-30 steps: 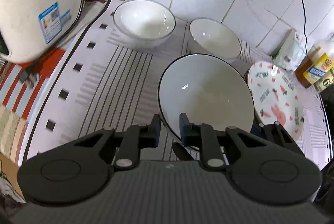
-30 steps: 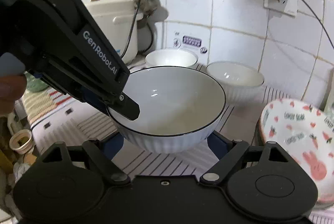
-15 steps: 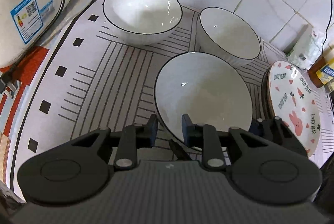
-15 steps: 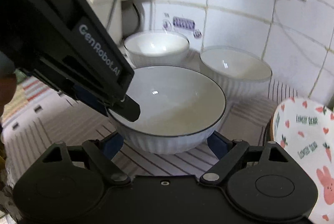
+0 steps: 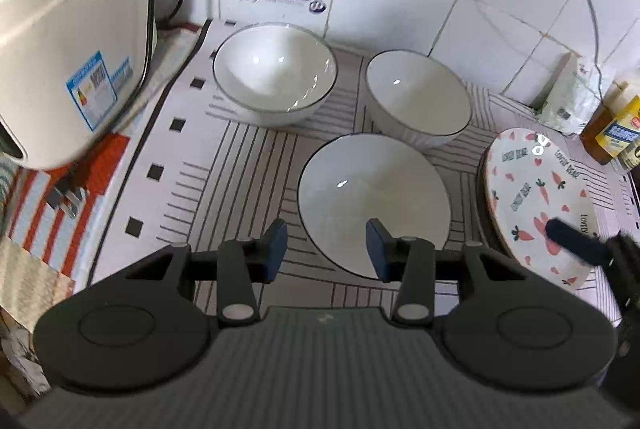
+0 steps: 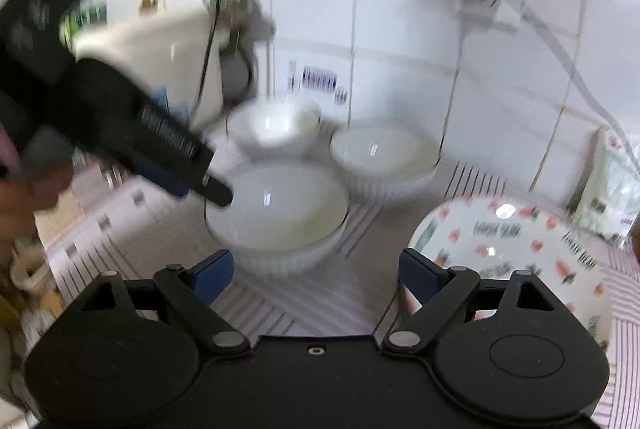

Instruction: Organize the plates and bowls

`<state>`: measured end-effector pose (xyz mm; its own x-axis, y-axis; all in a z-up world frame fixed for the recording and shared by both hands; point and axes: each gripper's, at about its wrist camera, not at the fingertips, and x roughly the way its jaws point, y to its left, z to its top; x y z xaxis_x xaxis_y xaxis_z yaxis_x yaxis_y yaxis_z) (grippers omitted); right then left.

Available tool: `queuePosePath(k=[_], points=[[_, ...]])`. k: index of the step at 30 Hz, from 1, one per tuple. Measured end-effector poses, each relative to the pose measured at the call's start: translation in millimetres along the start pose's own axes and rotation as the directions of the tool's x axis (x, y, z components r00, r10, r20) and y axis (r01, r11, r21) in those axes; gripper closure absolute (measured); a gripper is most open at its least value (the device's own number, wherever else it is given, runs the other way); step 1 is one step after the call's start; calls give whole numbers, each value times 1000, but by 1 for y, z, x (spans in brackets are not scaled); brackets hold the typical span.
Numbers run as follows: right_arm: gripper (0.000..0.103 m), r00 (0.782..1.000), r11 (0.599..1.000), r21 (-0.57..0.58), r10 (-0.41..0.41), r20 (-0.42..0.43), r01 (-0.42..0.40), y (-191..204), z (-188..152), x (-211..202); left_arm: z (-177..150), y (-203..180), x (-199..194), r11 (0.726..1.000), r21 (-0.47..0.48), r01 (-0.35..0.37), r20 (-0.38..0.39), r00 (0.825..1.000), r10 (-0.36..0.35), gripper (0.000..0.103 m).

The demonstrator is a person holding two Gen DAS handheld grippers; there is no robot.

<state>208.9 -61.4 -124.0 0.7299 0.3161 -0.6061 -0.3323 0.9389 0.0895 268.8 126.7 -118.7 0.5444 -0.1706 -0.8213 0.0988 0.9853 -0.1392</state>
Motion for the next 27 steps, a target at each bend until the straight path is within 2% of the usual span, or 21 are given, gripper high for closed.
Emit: queuePosePath(k=[2, 5, 10, 14, 16, 17, 22, 27], points=[[12, 1000, 1000, 19, -12, 0, 12, -11, 7, -8, 1, -3, 0, 1000, 23, 0, 2, 1000, 0, 54], [12, 994, 994, 28, -107, 10, 107, -22, 18, -13, 2, -7, 1, 999, 34, -23, -6, 1000, 24, 54], [12, 996, 993, 81, -87, 25, 85, -44, 28, -20, 6, -14, -3, 999, 50, -18, 3, 1000, 18, 53], [12, 994, 993, 58, -107, 33, 105, -47, 36, -17, 15, -21, -8, 998, 58, -31, 29, 999, 29, 52], [20, 992, 992, 39, -123, 42, 121, -47, 44, -16, 22, -24, -8, 996, 70, -47, 38, 998, 44, 52], [30, 992, 993, 28, -118, 43, 117, -48, 48, -16, 26, -26, -7, 996, 70, -49, 42, 998, 47, 52], [31, 990, 992, 6, -124, 71, 124, -49, 63, -7, 44, -34, 3, 995, 89, -39, 44, 998, 35, 52], [29, 992, 993, 18, -115, 46, 115, -51, 72, 19, 61, -38, 24, 996, 89, -27, 31, 999, 24, 52]])
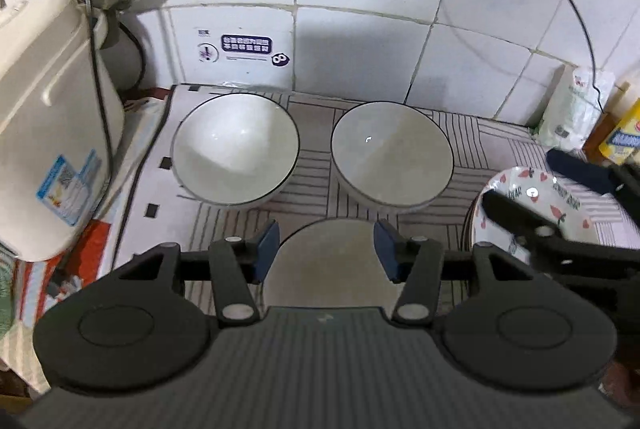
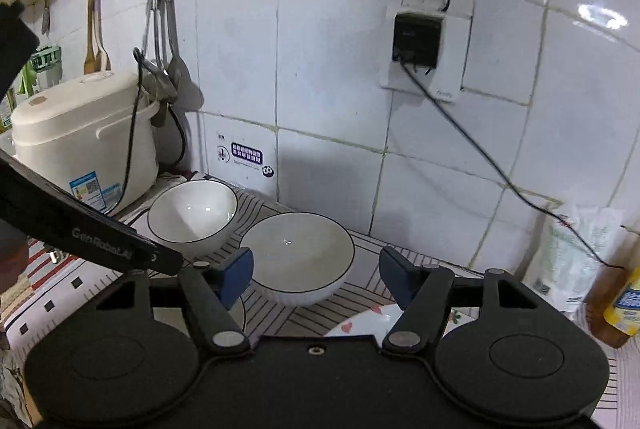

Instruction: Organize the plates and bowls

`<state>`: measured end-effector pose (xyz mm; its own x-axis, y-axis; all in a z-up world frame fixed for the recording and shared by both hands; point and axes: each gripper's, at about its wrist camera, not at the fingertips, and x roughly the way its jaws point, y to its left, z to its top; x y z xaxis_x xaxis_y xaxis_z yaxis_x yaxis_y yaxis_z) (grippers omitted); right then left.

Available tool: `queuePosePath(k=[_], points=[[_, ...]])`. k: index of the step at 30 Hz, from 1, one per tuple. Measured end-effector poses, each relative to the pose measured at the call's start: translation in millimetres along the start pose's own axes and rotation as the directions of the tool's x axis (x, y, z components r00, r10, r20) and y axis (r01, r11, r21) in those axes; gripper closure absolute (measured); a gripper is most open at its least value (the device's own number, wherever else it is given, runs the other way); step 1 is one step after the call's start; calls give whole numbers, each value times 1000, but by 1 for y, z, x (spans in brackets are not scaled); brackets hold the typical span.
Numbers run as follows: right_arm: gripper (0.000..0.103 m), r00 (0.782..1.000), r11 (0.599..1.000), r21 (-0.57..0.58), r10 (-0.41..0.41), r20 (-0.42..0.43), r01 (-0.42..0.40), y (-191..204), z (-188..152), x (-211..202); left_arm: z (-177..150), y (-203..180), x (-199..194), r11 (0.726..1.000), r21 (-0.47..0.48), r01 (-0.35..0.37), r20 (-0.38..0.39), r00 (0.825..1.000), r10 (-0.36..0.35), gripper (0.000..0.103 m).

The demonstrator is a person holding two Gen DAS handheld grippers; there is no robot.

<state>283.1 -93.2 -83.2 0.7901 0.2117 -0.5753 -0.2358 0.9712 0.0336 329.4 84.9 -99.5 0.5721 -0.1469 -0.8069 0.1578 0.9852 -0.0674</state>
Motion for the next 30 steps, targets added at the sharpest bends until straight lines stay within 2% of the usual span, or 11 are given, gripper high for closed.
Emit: queuePosePath(k=[3, 5, 8, 11, 17, 21, 23, 26, 27, 28, 30], points=[[29, 998, 999, 52, 1, -67, 3, -6, 2, 28, 9, 16, 17, 997, -74, 25, 3, 1000, -25, 52], [29, 980, 989, 125, -57, -192, 82, -9, 5, 55, 16, 29, 31, 991, -120, 55, -3, 998, -56, 52], [29, 980, 976, 209, -27, -196, 69, -12, 2, 75, 21, 34, 49, 989, -129, 68, -16, 997, -70, 54], [29, 981, 973, 218, -33, -189, 75, -13, -3, 92, 24, 29, 64, 989, -121, 87, -41, 995, -93, 55], [49, 986, 974, 217, -36, -165, 72, -22, -8, 106, 27, 13, 80, 992, -88, 90, -78, 992, -97, 65], [75, 985, 980, 192, -13, -171, 46, -26, -5, 118, 29, 9, 94, 997, -69, 32, -125, 991, -40, 66], [84, 980, 986, 158, -20, -196, 51, -25, -4, 126, 29, 10, 99, 998, -65, 23, -124, 992, -31, 63], [84, 966, 985, 158, -31, -255, 74, -27, -7, 137, 29, 9, 104, 996, -70, 49, -128, 990, -58, 70], [84, 964, 983, 167, -31, -265, 78, -28, -8, 138, 29, 8, 105, 996, -72, 60, -123, 990, -69, 81], [85, 963, 983, 168, -28, -268, 75, -28, -9, 140, 28, 7, 106, 994, -76, 78, -120, 989, -87, 86], [85, 965, 984, 170, -13, -264, 59, -26, -11, 142, 27, 4, 107, 995, -81, 60, -115, 991, -69, 87]])
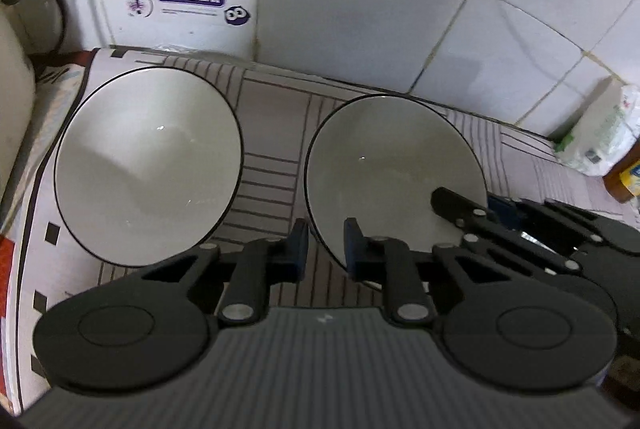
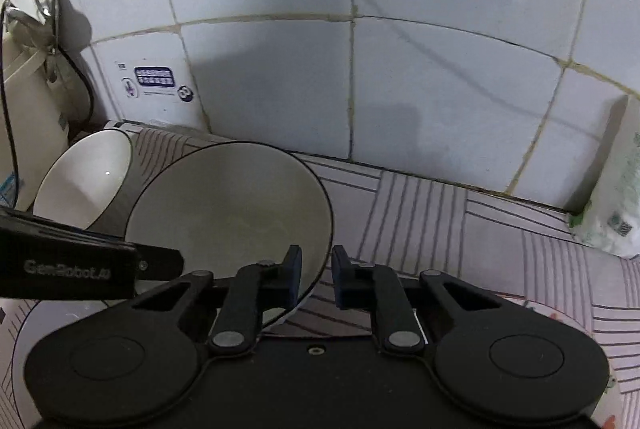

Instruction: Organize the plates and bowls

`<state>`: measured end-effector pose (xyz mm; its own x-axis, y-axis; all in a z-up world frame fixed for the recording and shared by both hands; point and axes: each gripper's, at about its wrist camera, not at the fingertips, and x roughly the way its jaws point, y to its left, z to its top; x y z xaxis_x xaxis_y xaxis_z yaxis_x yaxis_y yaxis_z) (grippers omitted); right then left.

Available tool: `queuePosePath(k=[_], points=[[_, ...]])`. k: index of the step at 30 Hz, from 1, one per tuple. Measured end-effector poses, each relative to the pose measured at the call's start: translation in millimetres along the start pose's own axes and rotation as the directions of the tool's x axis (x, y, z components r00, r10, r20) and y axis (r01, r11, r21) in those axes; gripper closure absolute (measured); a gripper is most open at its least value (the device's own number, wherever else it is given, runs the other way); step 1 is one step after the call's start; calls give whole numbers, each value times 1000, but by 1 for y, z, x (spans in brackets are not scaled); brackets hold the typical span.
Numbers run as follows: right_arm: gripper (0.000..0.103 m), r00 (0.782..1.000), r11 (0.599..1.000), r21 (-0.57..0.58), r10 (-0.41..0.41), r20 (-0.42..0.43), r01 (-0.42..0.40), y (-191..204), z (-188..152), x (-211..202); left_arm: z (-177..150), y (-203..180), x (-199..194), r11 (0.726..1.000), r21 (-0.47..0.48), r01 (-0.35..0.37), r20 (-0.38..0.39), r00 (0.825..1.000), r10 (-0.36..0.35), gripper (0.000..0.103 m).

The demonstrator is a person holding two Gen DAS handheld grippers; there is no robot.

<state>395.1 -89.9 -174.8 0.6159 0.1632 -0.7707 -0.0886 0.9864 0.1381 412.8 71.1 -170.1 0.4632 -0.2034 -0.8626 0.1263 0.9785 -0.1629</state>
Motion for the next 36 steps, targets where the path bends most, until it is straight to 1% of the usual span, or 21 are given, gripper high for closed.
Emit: queuePosePath(k=[2, 5, 9, 13, 16, 19, 21, 22, 24, 26, 30, 32, 36], points=[[85, 1000, 1000, -1, 2, 5, -2, 1, 0, -2, -3, -2, -2, 1000, 5, -15, -1, 1000, 15, 88], [85, 1000, 1000, 0, 14, 26, -14, 2, -2, -11, -9, -6, -13, 1000, 19, -11, 8, 1000, 11, 88], [85, 998, 1000, 7, 19, 67, -19, 4, -5, -37, -18, -15, -43, 999, 38, -7, 51, 999, 5, 88], [85, 993, 999, 30, 27, 118, -31, 7, -6, -68, -26, -20, -73, 998, 53, -20, 96, 995, 15, 87], [85, 989, 999, 27, 25, 147, -30, 13, -8, -89, -33, -24, -95, 998, 63, -21, 101, 995, 15, 87], [85, 986, 998, 41, 39, 161, -46, 15, -14, -111, -41, -26, -116, 998, 53, -19, 88, 996, 14, 87], [85, 986, 997, 48, 44, 159, -53, 19, -18, -127, -49, -31, -135, 995, 89, -52, 107, 993, 43, 87], [85, 987, 997, 62, 45, 156, -56, 21, -21, -134, -52, -32, -141, 994, 92, -65, 110, 992, 55, 87], [85, 984, 996, 60, 59, 168, -70, 26, -26, -148, -59, -32, -154, 993, 98, -71, 106, 993, 61, 87], [85, 983, 996, 56, 60, 171, -71, 32, -33, -159, -64, -31, -162, 992, 99, -79, 98, 993, 70, 87], [84, 983, 993, 77, 73, 168, -87, 38, -46, -171, -75, -27, -171, 992, 103, -71, 86, 994, 62, 87], [84, 984, 994, 76, 70, 164, -83, 41, -55, -174, -80, -27, -170, 991, 113, -78, 83, 994, 69, 87], [84, 983, 986, 122, 92, 161, -113, 41, -69, -172, -88, -24, -164, 988, 115, -103, 68, 993, 96, 87]])
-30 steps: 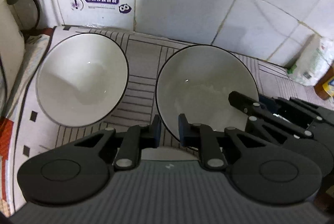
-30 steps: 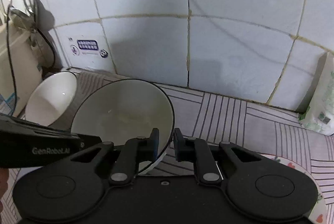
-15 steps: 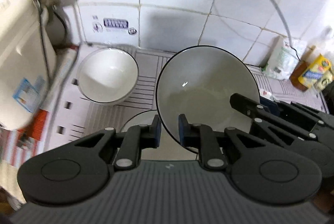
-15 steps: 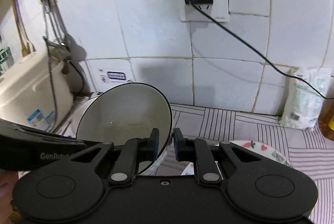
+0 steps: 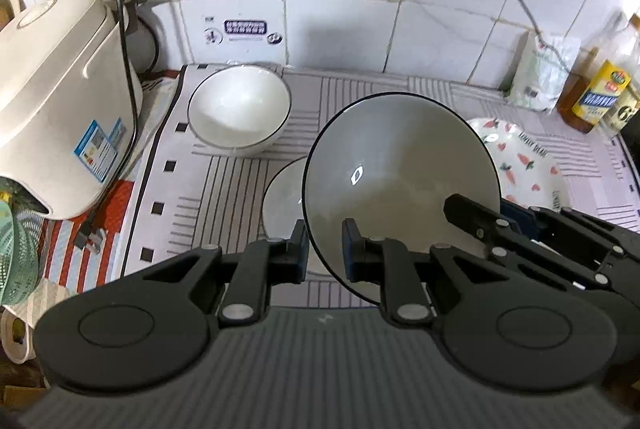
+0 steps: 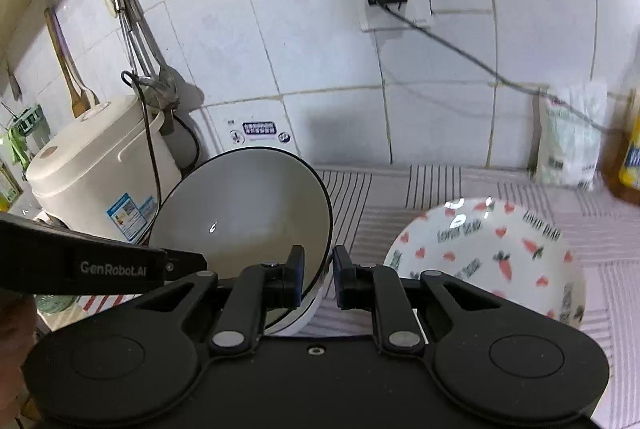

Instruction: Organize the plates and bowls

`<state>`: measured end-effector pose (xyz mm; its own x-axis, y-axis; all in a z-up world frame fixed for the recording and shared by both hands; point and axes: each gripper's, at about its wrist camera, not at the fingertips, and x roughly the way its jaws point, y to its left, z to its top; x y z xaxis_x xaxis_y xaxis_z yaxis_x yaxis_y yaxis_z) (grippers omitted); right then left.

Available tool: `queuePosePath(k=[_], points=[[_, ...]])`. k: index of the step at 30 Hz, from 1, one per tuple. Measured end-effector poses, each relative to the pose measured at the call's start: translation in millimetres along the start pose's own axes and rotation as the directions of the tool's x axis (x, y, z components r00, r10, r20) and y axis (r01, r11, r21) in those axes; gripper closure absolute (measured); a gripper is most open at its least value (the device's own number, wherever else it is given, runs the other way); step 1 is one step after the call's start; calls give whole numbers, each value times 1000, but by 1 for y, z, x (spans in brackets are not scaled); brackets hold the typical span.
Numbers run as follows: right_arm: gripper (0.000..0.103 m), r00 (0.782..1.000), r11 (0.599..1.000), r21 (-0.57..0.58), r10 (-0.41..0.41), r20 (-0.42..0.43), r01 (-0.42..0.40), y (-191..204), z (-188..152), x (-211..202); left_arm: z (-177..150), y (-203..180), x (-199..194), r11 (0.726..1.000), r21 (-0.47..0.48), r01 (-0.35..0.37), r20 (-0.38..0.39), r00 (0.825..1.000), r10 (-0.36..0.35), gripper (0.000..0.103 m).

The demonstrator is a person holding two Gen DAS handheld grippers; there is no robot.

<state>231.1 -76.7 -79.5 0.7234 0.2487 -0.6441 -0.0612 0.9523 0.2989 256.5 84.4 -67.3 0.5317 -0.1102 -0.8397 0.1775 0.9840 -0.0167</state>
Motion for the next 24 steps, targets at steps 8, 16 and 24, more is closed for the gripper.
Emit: queuePosePath(k=[8, 16, 24], points=[[85, 999, 999, 23, 34, -20, -34, 0, -19, 18, -6, 12, 22, 999, -32, -4, -38, 999, 3, 87], [85, 998, 998, -26, 49, -42, -50, 0, -17, 45, -1, 18, 45, 998, -46, -32, -101, 995, 27, 87], [85, 1000, 980, -200, 2, -26, -7, 18, -22, 61, 4, 30, 62, 997, -73, -20, -170, 985, 8, 87]])
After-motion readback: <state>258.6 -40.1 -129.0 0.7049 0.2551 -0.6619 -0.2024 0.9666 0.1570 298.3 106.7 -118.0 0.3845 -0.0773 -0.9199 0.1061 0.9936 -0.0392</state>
